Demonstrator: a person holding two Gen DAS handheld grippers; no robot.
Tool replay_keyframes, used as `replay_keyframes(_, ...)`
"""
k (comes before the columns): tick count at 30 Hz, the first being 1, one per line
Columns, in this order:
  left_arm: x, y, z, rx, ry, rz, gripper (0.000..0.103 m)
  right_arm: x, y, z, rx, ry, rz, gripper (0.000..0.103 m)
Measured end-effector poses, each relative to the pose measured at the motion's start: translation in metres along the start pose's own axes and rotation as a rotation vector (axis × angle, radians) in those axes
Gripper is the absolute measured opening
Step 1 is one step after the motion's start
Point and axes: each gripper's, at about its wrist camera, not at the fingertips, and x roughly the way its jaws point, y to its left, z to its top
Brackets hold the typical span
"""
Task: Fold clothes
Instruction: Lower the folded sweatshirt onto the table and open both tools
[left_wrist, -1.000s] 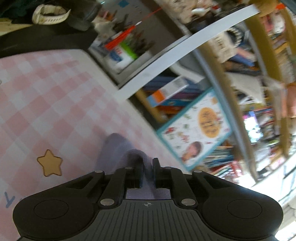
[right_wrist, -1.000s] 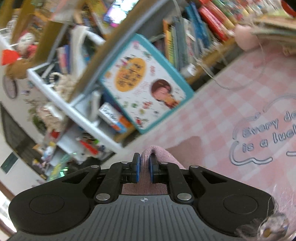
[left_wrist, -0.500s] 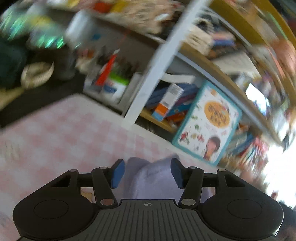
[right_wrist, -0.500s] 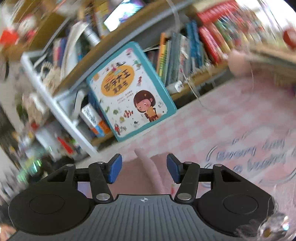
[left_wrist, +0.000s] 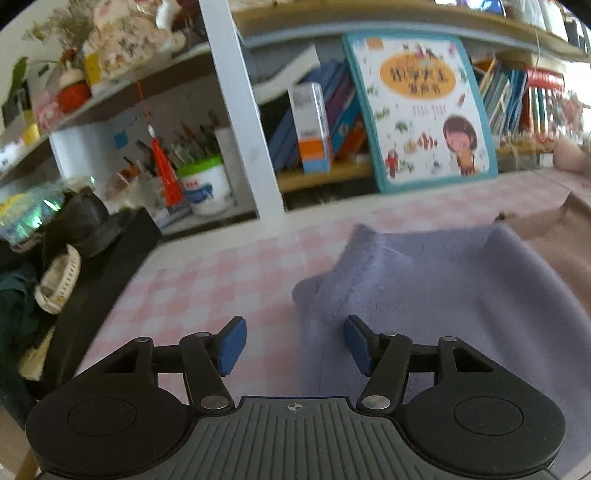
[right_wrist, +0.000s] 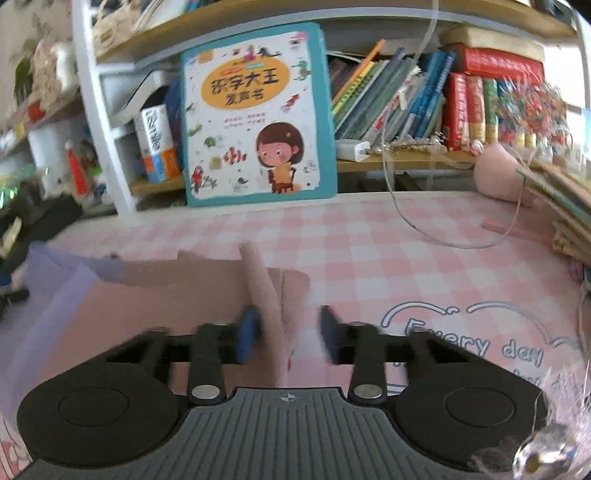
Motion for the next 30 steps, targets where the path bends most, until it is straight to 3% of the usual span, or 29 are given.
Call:
replay_keyframes(2, -0.001, 0.011, -0.002, -0.105, -0.001, -0.1, 0.004, 0.0, -0.007, 0.0, 0.065, -0.006, 0.044, 0.006)
replay_keyframes(6, -0.028, 0.028, -0.006, -0.238, -0.14, -0.179, 0.003, -0.013, -0.016, 0.003, 0.169, -0.065, 0.113, 0.006)
replay_keyframes(9, -0.028, 0.04, -0.009, -0.303, -0.128, -0.198, 0.004, -0.014, -0.019, 0.006, 0.176, -0.059, 0.116, 0.006)
replay_keyframes(12, -0.007, 0.038, -0.016, -0.247, -0.021, -0.102, 0.004, 0.004, -0.017, 0.001, 0.16, 0.026, 0.071, 0.007)
replay_keyframes(14, 0.004, 0.038, -0.023, -0.209, 0.033, -0.073, 0.005, 0.007, -0.018, -0.002, 0.165, 0.024, 0.061, 0.012)
replay_keyframes(17, -0.003, 0.044, -0.023, -0.191, -0.018, -0.102, 0.01, 0.003, -0.02, -0.004, 0.157, 0.014, 0.03, 0.025)
replay_keyframes(19, -0.013, 0.044, -0.018, -0.137, -0.064, -0.087, 0.017, 0.0, -0.019, -0.004, 0.142, 0.009, 0.019, 0.026)
replay_keyframes(21, -0.019, 0.039, -0.01, -0.086, -0.09, -0.087, 0.035, -0.003, -0.016, -0.001, 0.113, -0.002, 0.008, 0.026)
replay_keyframes(23, -0.019, 0.031, -0.002, -0.038, -0.092, -0.097, 0.047, -0.005, -0.008, 0.003, 0.069, -0.019, -0.01, 0.026)
replay_keyframes(27, -0.008, 0.011, 0.007, 0.068, -0.074, -0.082, 0.048, -0.004, 0.007, 0.012, -0.025, -0.057, -0.059, 0.034)
replay_keyframes(30, 0.004, 0.008, 0.013, 0.074, -0.062, -0.054, 0.046, 0.002, 0.014, 0.016, -0.087, -0.045, -0.067, 0.034)
